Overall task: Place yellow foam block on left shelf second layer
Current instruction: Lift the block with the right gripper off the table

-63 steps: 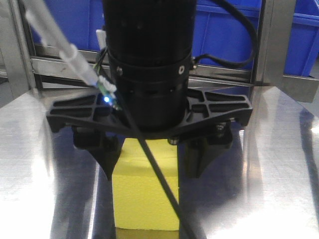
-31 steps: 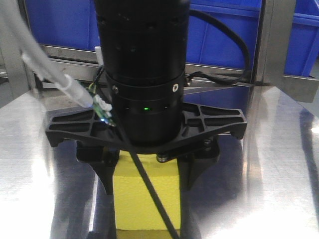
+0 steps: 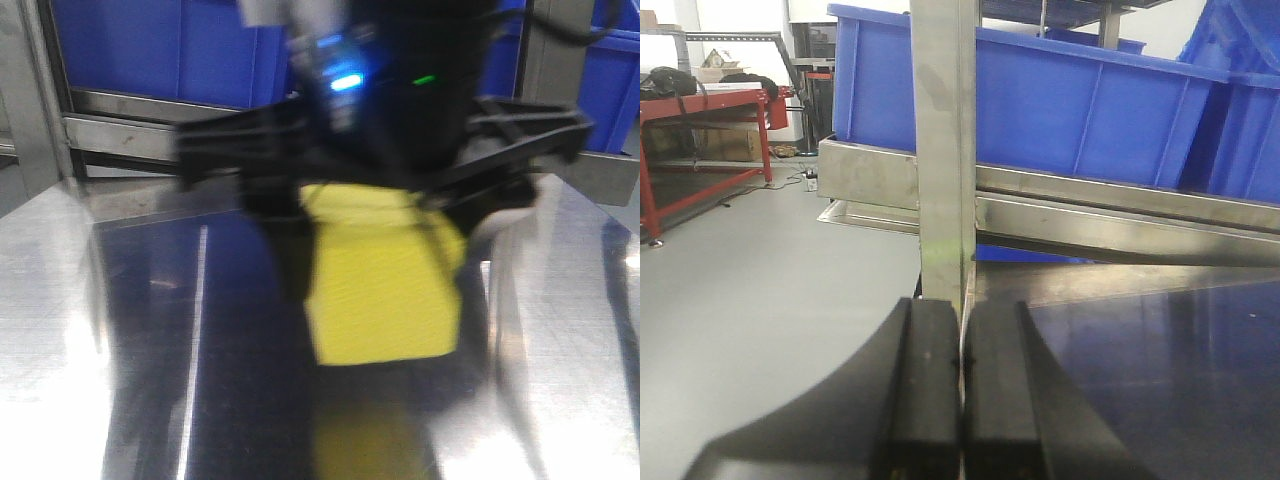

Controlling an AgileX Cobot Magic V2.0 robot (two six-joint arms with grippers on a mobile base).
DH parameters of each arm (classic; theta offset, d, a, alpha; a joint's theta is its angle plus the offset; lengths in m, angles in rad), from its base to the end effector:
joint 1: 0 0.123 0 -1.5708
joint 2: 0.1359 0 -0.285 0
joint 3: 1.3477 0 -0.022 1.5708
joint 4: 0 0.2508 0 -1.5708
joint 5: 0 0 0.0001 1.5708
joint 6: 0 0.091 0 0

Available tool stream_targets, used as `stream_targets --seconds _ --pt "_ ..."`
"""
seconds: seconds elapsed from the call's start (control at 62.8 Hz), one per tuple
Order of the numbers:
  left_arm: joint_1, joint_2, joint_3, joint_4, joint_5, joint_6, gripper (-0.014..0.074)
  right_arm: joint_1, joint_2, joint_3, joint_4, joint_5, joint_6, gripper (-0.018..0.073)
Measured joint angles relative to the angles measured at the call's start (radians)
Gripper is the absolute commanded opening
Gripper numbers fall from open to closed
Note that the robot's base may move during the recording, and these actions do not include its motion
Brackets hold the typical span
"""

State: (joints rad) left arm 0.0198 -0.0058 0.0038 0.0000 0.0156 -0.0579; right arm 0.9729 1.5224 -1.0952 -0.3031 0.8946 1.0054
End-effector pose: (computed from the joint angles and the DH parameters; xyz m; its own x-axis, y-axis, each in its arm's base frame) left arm 0.0560 0.0011 0.2108 0.0745 -0.0564 -0.9956 -0.0155 0.9982 -0.0577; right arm 0.1862 0.2358 0.2611 -0.9125 -0.0860 -0.3999 -0.1388 0.9847 0.1051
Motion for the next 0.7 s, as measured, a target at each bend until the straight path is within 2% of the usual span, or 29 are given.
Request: stream_targets --seconds 0.127,0.271,0.382,0.542,0.701 --pt "0.0 0.0 0.0 0.0 0.0 0.0 0.0124 -0.107 -0.144 0.11 0.013 -0.03 -0.096 0.0484" --pt "0.0 0.0 0.0 0.0 0.0 0.0 0.0124 -0.271 -0.308 0.226 0.036 -0.063 -0.234 0.0484" --pt "0.0 0.0 0.0 0.0 0.0 0.0 0.0124 -0.408 -0.433 0.307 0.065 -0.078 -0.372 0.0484" --pt "0.0 0.0 0.0 0.0 0.0 0.0 0.0124 -0.627 -0.605 0.416 0.127 -0.123 -0.62 0.0484" --pt "0.0 0.0 0.0 0.0 0.0 0.0 0.0124 -0.766 -0.728 0.499 0.174 -0.201 -0.844 0.0484"
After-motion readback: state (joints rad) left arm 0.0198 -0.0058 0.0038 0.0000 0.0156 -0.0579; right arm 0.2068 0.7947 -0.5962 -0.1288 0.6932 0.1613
